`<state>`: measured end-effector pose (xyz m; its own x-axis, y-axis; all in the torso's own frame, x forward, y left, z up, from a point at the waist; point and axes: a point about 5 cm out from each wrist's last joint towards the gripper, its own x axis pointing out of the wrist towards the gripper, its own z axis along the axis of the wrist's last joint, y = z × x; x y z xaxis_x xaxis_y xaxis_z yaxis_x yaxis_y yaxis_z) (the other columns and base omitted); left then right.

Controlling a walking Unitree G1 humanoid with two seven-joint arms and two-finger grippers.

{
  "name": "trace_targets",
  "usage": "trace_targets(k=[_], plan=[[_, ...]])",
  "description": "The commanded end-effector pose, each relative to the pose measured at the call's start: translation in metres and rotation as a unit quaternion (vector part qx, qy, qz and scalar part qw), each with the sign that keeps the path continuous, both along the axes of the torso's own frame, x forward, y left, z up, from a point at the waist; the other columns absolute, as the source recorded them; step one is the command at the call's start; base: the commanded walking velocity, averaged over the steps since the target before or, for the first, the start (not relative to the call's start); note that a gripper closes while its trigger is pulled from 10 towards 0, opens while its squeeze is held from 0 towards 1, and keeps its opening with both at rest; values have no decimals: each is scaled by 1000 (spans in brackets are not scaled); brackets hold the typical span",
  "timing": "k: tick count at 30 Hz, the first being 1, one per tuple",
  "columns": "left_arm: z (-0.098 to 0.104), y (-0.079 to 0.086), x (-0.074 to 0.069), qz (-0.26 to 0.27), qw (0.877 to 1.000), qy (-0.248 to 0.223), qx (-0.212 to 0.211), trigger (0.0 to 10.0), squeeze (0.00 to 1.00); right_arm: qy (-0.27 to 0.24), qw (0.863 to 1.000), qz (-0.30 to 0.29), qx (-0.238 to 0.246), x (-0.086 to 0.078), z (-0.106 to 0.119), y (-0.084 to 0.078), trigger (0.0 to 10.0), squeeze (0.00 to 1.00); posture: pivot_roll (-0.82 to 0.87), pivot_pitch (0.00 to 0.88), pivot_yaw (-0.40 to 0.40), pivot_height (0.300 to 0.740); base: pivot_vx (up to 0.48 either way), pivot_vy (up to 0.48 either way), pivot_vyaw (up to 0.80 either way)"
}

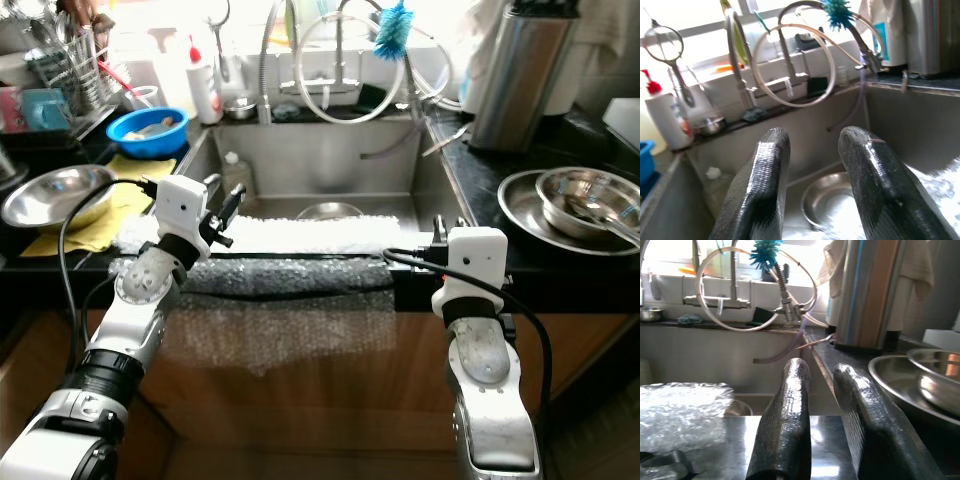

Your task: Kitchen organization

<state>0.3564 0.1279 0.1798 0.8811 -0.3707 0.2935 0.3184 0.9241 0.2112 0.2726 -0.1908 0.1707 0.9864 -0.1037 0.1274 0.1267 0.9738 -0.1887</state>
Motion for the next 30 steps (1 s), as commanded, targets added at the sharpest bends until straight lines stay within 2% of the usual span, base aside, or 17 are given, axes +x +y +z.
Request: trace_targets(k=[1,7,14,23,27,30], plan=[[-1,7,-2,5,1000,-3,-1,10000,0,-14,1000,5,2,-2,5,4,10000,0,-225,0,46,740,0,0,0],[-3,11,-2,11,1000,-4,1,10000,0,-15,1000,7,2,-1,6,5,10000,0,-228,0,43,740,200,0,0],[-4,9,-2,13,1000,-6,-2,10000,0,-14,1000,10,-3,-1,6,5,10000,0,-228,0,39,740,244,0,0],[2,9,1,14,1000,-15,-3,10000,0,-7,1000,-1,5,1,5,5,10000,0,-225,0,39,740,303,0,0],[3,10,1,14,1000,-15,-3,10000,0,-7,1000,1,4,2,6,6,10000,0,-227,0,41,740,304,0,-563],[4,9,2,12,1000,-16,-3,10000,0,-13,1000,2,5,2,7,6,10000,0,-225,0,41,740,305,0,0]])
